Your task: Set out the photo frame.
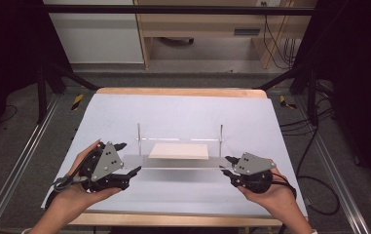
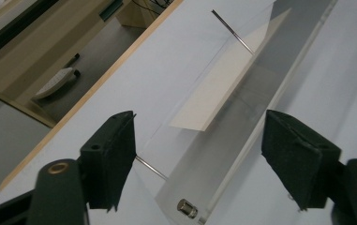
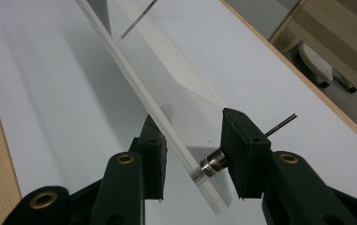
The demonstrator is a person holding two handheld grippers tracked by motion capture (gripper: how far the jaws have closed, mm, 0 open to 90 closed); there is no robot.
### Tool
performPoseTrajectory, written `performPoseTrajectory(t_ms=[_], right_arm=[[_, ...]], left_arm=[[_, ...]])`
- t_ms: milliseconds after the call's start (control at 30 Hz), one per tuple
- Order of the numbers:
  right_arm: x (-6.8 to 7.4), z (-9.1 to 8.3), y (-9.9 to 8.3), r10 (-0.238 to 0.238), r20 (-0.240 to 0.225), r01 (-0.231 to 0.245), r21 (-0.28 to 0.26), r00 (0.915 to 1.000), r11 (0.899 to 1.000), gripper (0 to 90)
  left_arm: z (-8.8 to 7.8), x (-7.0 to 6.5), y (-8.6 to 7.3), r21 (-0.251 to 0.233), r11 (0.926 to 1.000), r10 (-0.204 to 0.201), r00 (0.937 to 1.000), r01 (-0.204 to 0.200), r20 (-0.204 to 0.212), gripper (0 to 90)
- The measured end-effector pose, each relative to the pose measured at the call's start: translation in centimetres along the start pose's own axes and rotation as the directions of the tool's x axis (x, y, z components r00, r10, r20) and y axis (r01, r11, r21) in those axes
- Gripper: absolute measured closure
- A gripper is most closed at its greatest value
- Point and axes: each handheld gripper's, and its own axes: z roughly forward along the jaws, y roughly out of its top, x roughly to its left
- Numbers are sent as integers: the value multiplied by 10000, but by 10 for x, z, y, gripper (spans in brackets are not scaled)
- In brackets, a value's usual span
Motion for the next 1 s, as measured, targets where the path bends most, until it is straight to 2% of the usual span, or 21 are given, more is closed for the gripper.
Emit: performPoseTrajectory(t_ms=[133,167,400,667,867,1000], right_arm=[[0,0,0,10,14,-10,-14,10000,10000,621],[0,0,0,26,9,-26,-16,10000,10000,621],[-1,0,0,25,-27,-25,-13,10000,10000,619],[0,0,-1,41,-19,-41,-29,10000,10000,617],[0,0,-1,55,-23,-55,-31,10000,10000,616],[0,0,-1,56,-58,-56,-31,10000,10000,612]], left_arm=[[3,-5,-1,197,9986,502,9987,-500,-72,338],[4,-7,-2,166,9988,461,9989,-461,-42,344],[10,-13,-5,188,9961,863,9962,-865,98,414],[15,-16,-11,277,9951,940,9953,-947,248,479],[17,-17,-19,446,9927,1110,9936,-1117,183,530],[18,-17,-25,498,9929,1070,9941,-1077,156,537]])
